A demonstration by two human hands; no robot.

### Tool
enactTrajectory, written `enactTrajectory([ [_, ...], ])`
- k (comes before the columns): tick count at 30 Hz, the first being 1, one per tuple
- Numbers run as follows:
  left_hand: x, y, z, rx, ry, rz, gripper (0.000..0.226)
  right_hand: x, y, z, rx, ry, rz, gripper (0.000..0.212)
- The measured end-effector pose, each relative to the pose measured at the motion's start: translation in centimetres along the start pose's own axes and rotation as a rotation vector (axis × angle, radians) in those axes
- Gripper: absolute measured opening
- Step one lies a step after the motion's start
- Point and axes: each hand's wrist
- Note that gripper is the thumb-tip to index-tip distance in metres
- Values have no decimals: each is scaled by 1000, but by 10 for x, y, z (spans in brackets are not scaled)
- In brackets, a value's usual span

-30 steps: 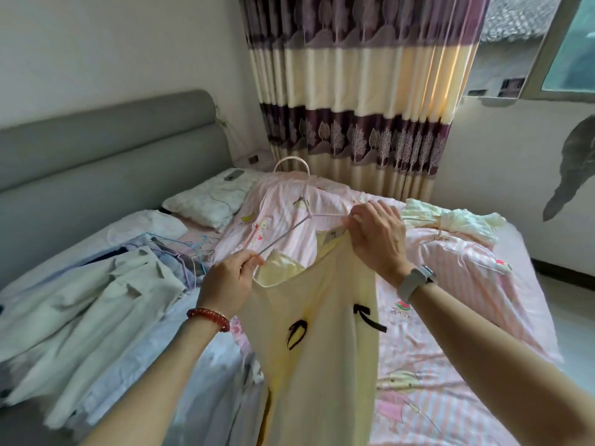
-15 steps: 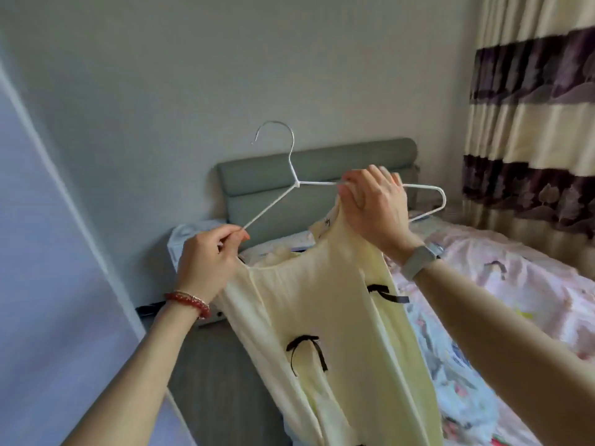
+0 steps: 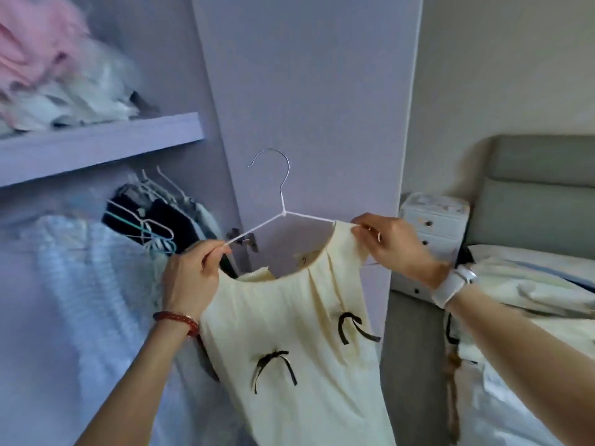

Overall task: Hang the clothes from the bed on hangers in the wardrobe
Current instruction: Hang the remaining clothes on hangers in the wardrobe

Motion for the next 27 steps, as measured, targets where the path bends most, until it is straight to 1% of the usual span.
enactTrajectory([
  [2, 21, -15, 22, -14, 95, -61, 28, -34, 9, 20, 12, 147, 34, 39],
  [4, 39, -30, 39, 19, 220, -123, 29, -66, 14, 36, 48, 278, 35, 37],
  [7, 64, -50, 49, 86, 425, -184, 28, -103, 16, 58, 159, 365, 32, 41],
  [10, 90, -63, 49, 61, 603, -216, 23, -121, 25, 83, 213, 423, -4, 38],
  [13, 113, -68, 43, -2, 747, -223, 42, -129, 35, 110, 247, 456, -44, 34],
  [14, 120, -69, 40, -16, 800, -215, 44, -131, 38, 118, 243, 474, -42, 30],
  [16, 132, -71, 36, -21, 893, -216, 40, -134, 43, 129, 210, 530, -14, 24],
  [19, 145, -77, 33, 60, 922, -333, 32, -147, 43, 138, 187, 580, 64, 18],
  [21, 149, -83, 34, 120, 914, -409, 30, -153, 37, 145, 203, 620, 116, 20],
  [24, 157, -96, 40, 147, 926, -435, 30, -163, 33, 151, 295, 572, 145, 29],
  [25, 161, -101, 44, 163, 931, -436, 27, -167, 34, 153, 330, 531, 179, 35],
  [27, 171, -110, 52, 213, 923, -441, 23, -174, 37, 157, 400, 453, 309, 40],
])
Point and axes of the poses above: each hand's wrist, its own y-axis towards the middle knuckle, its own x-axis out of the back of the hand, z = x × y, and after that the axes turned 6 degrees about -x, right-handed
